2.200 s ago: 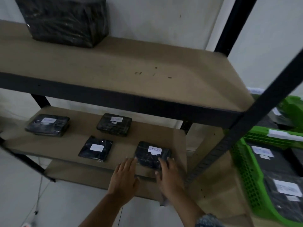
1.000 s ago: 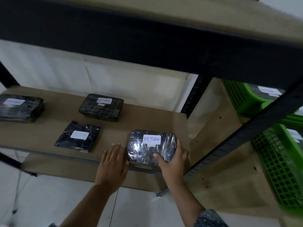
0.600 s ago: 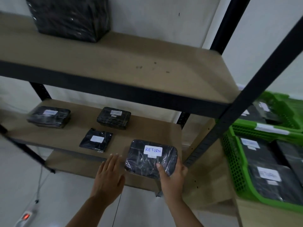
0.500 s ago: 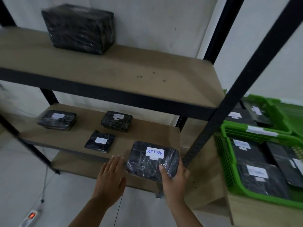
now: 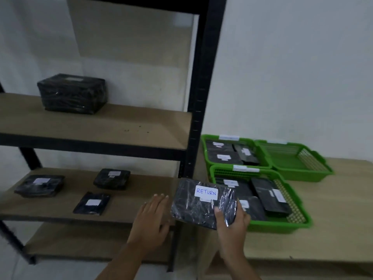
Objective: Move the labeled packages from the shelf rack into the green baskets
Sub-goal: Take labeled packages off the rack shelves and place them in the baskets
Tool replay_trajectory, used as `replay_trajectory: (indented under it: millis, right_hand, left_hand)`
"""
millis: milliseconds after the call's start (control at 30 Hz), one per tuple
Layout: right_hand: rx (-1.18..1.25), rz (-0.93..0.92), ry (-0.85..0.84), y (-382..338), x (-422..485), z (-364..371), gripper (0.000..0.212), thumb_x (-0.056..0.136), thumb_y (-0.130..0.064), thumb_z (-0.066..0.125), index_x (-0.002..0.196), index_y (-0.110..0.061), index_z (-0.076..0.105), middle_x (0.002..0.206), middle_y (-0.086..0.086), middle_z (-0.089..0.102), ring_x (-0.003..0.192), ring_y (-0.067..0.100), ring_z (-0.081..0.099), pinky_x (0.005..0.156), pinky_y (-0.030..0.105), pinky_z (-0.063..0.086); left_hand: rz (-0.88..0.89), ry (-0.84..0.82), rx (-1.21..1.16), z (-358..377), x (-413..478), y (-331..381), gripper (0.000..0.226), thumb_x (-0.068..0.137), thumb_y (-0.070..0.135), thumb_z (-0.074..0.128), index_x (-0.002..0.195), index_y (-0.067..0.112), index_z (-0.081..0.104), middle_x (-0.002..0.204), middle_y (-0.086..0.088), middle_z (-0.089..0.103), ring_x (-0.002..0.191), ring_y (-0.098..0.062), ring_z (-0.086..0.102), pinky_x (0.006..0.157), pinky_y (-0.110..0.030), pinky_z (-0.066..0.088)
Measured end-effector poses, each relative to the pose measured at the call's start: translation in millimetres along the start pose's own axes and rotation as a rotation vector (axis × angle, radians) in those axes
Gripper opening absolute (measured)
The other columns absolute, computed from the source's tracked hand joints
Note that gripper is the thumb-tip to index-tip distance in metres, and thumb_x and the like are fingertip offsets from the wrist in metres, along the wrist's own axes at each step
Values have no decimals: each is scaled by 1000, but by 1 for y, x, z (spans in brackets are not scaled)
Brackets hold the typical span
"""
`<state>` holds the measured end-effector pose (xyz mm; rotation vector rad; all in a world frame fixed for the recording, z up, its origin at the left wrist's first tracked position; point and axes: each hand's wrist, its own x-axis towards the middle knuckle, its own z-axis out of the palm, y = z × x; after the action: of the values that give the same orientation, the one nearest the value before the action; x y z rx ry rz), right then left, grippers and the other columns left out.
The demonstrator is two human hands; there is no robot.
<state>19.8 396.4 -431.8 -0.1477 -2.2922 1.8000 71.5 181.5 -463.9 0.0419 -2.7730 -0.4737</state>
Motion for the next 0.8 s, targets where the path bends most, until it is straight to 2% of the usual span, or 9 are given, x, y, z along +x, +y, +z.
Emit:
replay_trajectory:
  millis: [100,167,267,367,467,533,667,800]
  right_hand:
    - [-4,-18,76,-2,21,-38,67,79,-11,73,138,-6,43,114,7,32,110,26,49,91,14,28]
    - [-1,-28,124,-4,34,-62,66,79,-12,72,138,-6,43,114,6,32,109,27,49,91,16,29]
    - [10,-42,171,-9,51,-93,64,80,-13,72,138,-7,43,119,12,34,105,26,49,90,17,31]
    - [29,-31,209,-12,67,-113,62,81,-12,71,137,-7,44,125,16,33,102,23,48,89,16,32]
    - [6,-9,252,-6,88,-123,64,81,-16,71,138,-9,43,127,15,32,113,34,49,98,28,36]
    - [-3,12,268,-1,105,-126,66,80,-16,72,138,-10,42,125,14,32,113,35,50,100,32,37]
    - [-13,34,289,0,141,-126,66,83,-19,69,140,-10,39,117,6,31,107,32,51,94,28,36]
    - [5,73,302,-4,184,-123,66,85,-18,67,142,-7,35,128,15,31,99,25,49,89,23,34]
  left_hand:
    - [59,26,-59,6,22,36,63,81,42,38,138,14,40,140,-7,45,131,-25,38,105,-42,31]
    - [103,22,-90,11,36,57,64,82,44,37,141,18,35,144,-3,40,135,-21,31,108,-39,27]
    - [191,3,-121,16,56,86,62,85,42,41,143,20,32,147,1,36,137,-16,24,109,-32,19]
    - [241,-7,-143,20,76,110,62,86,41,43,143,20,31,147,1,34,138,-16,23,110,-32,19]
    - [246,-33,-163,28,99,123,61,89,38,46,145,23,25,150,2,29,140,-14,16,112,-33,16]
    - [238,-55,-171,35,115,129,61,90,39,46,145,24,23,151,3,26,140,-13,13,114,-35,16]
    - [248,-70,-171,50,154,139,61,91,39,46,146,24,23,152,3,24,140,-14,14,113,-33,15]
    - [274,-88,-147,69,200,141,61,91,39,47,145,22,24,151,2,26,139,-15,18,110,-30,17]
